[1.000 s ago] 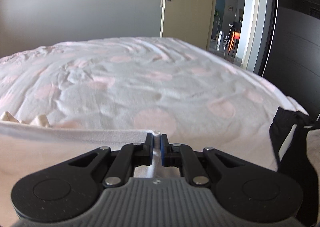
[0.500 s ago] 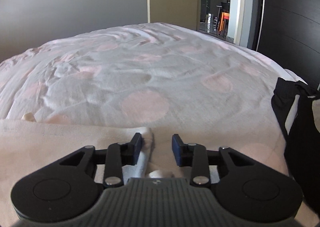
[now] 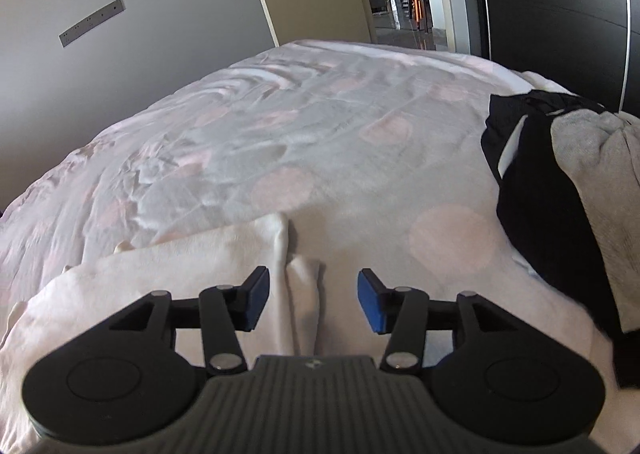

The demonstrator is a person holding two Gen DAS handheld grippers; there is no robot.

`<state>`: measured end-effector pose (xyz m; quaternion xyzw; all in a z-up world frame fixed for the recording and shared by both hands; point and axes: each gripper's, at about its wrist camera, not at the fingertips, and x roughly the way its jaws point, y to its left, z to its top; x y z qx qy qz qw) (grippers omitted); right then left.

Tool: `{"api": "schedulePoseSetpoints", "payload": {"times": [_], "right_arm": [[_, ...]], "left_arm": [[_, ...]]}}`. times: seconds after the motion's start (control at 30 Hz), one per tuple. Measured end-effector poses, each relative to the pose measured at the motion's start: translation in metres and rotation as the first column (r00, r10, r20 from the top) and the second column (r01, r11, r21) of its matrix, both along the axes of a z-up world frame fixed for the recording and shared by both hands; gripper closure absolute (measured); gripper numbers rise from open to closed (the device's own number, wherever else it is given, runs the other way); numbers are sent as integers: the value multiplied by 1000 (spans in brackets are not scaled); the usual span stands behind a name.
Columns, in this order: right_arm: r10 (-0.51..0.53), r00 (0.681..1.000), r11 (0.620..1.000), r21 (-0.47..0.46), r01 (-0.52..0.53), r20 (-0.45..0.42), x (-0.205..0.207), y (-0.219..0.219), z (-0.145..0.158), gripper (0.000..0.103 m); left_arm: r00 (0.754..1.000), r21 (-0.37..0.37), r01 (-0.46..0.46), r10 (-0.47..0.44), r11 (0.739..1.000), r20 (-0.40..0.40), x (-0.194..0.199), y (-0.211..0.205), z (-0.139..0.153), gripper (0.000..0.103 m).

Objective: Fold clothes

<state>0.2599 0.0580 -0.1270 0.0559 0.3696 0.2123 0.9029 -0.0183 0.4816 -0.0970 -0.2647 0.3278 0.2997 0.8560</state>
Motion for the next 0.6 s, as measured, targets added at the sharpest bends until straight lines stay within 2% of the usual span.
{"api": "schedulePoseSetpoints", "payload": {"times": [0.13, 0.23, 0.4, 0.5, 0.6], "right_arm": [[27, 991, 999, 37, -23, -130, -25, -20, 0, 48], [15, 979, 999, 37, -7, -205, -42, -34, 0, 47], [16, 954, 999, 51, 0, -300, -58, -56, 4, 45], [40, 946, 999, -2, -43, -320, -67, -55, 6, 45], [38, 947, 994, -82, -67, -320, -70, -49, 5, 46]], "left_arm": [[998, -65, 48, -51, 997, -38, -15, -26, -1, 80], [992, -58, 88, -93, 994, -85, -19, -45, 1, 78], [981, -102, 113, -128, 988, -146, -26, -64, -4, 77], [973, -100, 102, -120, 990, -195, -29, -66, -9, 77], [971, -132, 100, -126, 986, -203, -32, -64, -14, 77]]}}
